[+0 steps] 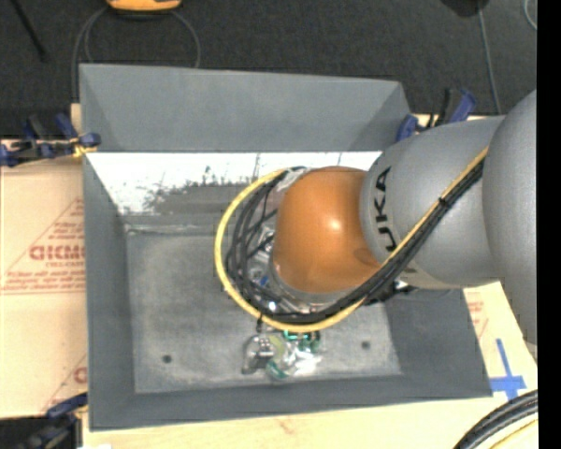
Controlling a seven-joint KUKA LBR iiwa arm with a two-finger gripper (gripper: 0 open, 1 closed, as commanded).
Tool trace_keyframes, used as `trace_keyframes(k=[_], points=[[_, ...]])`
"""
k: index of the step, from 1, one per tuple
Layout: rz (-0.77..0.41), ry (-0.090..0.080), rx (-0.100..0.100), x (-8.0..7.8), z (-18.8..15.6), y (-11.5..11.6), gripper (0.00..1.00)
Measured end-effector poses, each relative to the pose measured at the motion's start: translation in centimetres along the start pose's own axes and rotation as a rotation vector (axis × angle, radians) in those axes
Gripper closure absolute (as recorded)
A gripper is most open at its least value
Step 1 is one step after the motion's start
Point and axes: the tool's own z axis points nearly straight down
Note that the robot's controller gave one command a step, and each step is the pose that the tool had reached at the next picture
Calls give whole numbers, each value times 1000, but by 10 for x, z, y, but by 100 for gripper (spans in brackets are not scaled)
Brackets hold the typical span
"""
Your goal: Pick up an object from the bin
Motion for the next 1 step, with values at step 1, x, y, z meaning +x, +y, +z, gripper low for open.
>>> trace_keyframes(k=[1], points=[[8, -12, -5, -14, 59, -66, 0]])
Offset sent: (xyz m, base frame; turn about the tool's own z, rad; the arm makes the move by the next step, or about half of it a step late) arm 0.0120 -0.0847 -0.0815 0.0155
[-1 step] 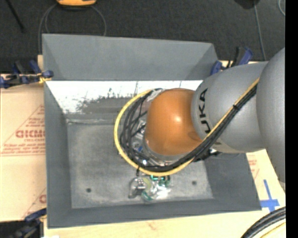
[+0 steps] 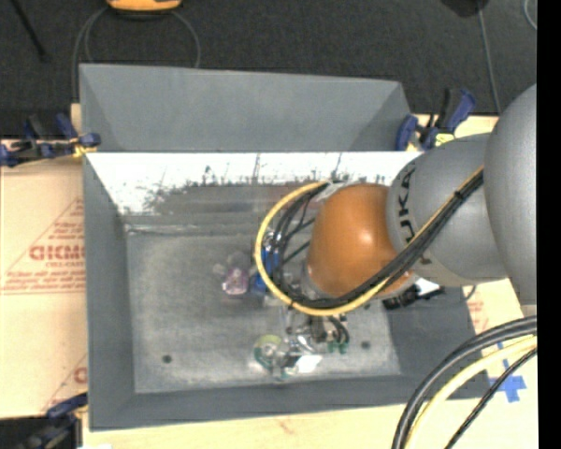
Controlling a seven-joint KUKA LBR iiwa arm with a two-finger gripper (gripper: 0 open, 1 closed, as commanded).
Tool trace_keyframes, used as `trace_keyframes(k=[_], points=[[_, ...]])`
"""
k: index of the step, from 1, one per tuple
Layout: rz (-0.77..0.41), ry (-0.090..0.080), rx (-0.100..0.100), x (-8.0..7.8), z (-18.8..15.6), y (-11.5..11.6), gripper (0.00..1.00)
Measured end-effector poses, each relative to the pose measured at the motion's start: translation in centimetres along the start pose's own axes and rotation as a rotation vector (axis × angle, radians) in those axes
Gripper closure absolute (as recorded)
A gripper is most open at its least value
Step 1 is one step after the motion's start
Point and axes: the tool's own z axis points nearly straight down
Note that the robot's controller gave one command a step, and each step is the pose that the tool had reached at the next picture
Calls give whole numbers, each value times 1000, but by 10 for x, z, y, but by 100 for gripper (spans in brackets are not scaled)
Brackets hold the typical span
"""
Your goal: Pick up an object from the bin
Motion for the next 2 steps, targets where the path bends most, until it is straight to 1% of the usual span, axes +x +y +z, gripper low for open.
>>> trace_keyframes(k=[1, 2], points=[[77, 1, 6, 21, -9, -45, 0], [106, 2, 4, 19, -15, -30, 0]])
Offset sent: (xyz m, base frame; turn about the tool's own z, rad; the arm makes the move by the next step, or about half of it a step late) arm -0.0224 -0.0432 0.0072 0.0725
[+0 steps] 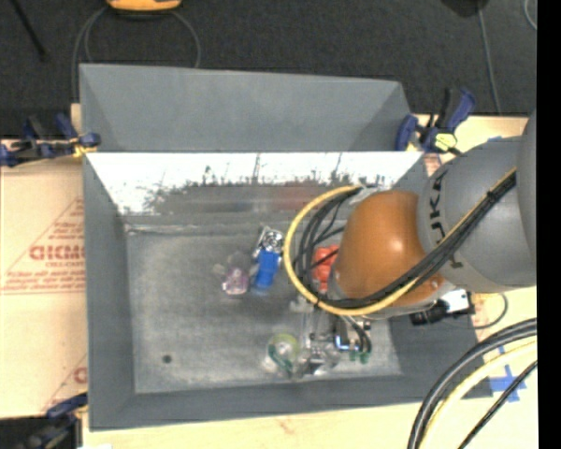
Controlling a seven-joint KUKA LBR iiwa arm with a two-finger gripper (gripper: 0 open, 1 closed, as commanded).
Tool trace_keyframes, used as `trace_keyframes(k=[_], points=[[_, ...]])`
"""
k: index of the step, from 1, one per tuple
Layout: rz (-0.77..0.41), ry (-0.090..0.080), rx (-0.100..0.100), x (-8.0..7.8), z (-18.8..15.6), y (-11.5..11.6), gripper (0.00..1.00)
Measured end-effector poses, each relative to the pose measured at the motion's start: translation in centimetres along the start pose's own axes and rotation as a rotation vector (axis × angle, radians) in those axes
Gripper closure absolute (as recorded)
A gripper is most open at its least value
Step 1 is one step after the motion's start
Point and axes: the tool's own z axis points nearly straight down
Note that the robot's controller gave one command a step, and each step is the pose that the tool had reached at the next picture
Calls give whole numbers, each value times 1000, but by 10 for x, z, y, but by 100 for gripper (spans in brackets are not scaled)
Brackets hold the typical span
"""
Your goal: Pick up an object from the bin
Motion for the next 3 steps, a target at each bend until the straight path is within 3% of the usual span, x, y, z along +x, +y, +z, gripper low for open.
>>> trace_keyframes(k=[1, 2, 3], points=[[78, -12, -4, 0, 31, 0, 0], [77, -2, -1, -2, 29, 0, 0], [80, -12, -3, -4, 27, 1, 100]])
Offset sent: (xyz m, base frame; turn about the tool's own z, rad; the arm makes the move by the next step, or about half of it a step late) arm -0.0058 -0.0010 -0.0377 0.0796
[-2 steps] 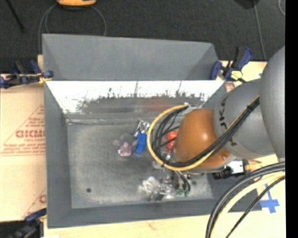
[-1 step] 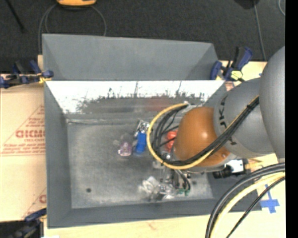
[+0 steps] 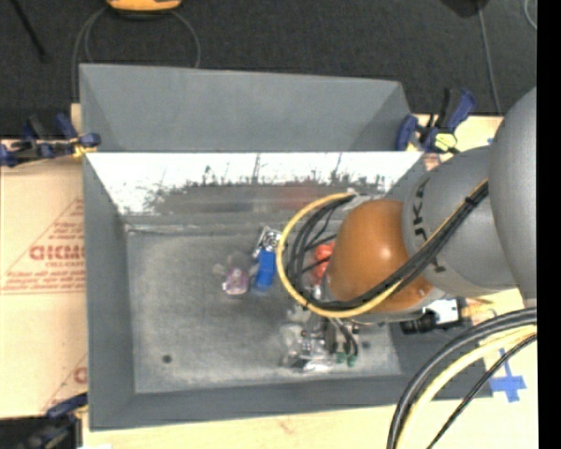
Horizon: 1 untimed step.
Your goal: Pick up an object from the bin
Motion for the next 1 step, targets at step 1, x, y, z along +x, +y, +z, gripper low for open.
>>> trace_keyframes(k=[1], points=[[0, 10, 3, -2, -34, 0, 100]])
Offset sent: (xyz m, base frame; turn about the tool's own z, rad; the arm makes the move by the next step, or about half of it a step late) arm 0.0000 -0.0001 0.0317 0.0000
